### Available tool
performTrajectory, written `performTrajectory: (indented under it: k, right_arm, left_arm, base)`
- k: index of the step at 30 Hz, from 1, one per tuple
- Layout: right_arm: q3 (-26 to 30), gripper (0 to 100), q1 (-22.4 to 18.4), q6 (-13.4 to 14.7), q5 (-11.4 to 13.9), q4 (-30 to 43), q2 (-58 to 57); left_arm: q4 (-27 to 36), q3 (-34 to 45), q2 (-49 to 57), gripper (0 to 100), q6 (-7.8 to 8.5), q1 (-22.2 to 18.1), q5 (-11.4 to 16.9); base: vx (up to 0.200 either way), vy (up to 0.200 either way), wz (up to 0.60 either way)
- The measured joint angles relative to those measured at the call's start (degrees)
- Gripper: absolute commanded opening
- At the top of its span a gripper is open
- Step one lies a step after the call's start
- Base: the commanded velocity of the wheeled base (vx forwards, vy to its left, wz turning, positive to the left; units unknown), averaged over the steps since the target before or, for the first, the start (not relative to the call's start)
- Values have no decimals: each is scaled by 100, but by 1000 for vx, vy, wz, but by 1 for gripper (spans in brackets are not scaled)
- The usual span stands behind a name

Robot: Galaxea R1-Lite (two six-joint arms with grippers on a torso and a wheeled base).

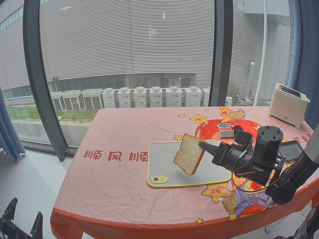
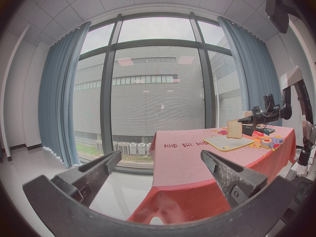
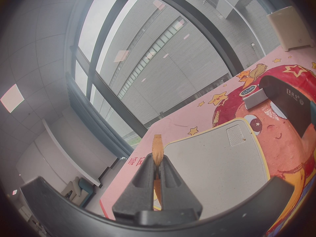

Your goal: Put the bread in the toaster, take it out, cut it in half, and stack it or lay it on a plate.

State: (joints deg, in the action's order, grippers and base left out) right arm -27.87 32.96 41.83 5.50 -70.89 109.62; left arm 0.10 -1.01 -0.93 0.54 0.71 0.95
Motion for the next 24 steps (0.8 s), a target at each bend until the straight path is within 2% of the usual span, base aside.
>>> performTrajectory:
  k: [7, 24]
  right_arm:
    - [-16, 0, 2, -116, -110, -9, 129]
    - [-115, 0, 55, -88, -115, -20, 330]
  left_arm:
    - [0, 0, 0, 100, -2, 0, 2]
    - [0, 0, 0, 100, 0, 0, 2]
  base:
    - [0, 0, 0]
    - [0, 0, 0]
